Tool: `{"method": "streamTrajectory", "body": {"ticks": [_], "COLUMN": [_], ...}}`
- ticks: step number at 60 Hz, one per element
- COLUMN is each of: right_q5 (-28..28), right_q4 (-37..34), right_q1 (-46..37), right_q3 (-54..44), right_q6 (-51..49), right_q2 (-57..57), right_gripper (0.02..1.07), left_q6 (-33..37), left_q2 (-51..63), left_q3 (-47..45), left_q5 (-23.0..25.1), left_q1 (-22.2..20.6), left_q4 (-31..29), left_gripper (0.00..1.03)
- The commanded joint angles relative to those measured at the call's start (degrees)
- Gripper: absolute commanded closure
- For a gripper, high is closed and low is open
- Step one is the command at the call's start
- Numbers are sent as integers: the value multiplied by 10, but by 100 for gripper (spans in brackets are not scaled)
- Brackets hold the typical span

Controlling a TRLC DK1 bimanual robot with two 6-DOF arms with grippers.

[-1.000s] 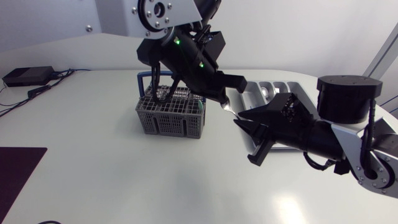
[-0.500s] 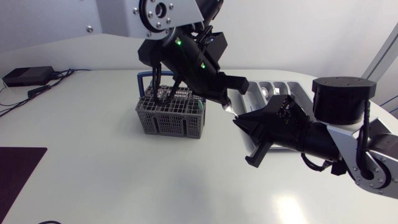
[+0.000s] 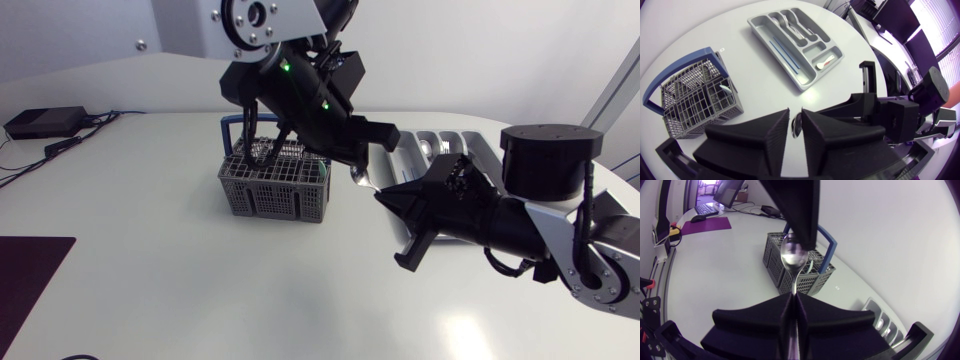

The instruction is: Unload the cutlery basket into the drawer organizer.

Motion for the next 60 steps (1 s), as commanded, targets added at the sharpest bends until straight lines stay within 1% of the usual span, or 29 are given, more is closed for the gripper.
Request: {"method": "streamTrajectory", "body": {"ticks": [1, 5, 10, 14, 16, 19, 21, 29, 31, 37, 41, 45, 52, 58, 60], "right_q5": [-15, -31, -44, -61, -76, -104, -131, -189, -204, -237, -255, -262, -269, -274, -275], "right_q4": [-17, -28, -42, -59, -67, -84, -98, -148, -168, -217, -254, -280, -330, -374, -390], "right_q1": [4, -4, -16, -36, -51, -78, -107, -183, -201, -256, -290, -319, -376, -423, -438], "right_q3": [1, 0, -4, -7, -8, -7, -4, 6, 13, 41, 64, 82, 137, 196, 217], "right_q6": [-7, -10, -25, -42, -53, -67, -85, -160, -192, -272, -329, -383, -471, -532, -553], "right_q2": [-8, -13, -23, -33, -38, -42, -44, -41, -30, 14, 49, 81, 156, 226, 251], "right_gripper": [101, 101, 101, 101, 101, 101, 101, 101, 101, 101, 101, 101, 101, 101, 101], "left_q6": [-19, -19, -18, -14, -8, 6, 27, 87, 103, 147, 187, 212, 281, 365, 407], "left_q2": [-30, -38, -42, -42, -40, -38, -37, -16, -12, -5, -3, -5, -5, 0, 3], "left_q3": [9, 13, 22, 30, 34, 36, 35, 37, 32, 19, 4, -10, -24, -30, -33], "left_q5": [3, 2, 2, 1, 1, -1, -3, -6, -5, -5, -7, -21, -30, -31, -40], "left_q1": [11, 23, 36, 48, 53, 59, 62, 78, 89, 91, 84, 83, 87, 95, 95], "left_q4": [7, 10, 10, 6, 0, -1, 0, 2, 4, 7, 7, 14, 26, 30, 31], "left_gripper": [39, 29, 23, 22, 20, 20, 20, 20, 20, 20, 20, 20, 20, 20, 20]}}
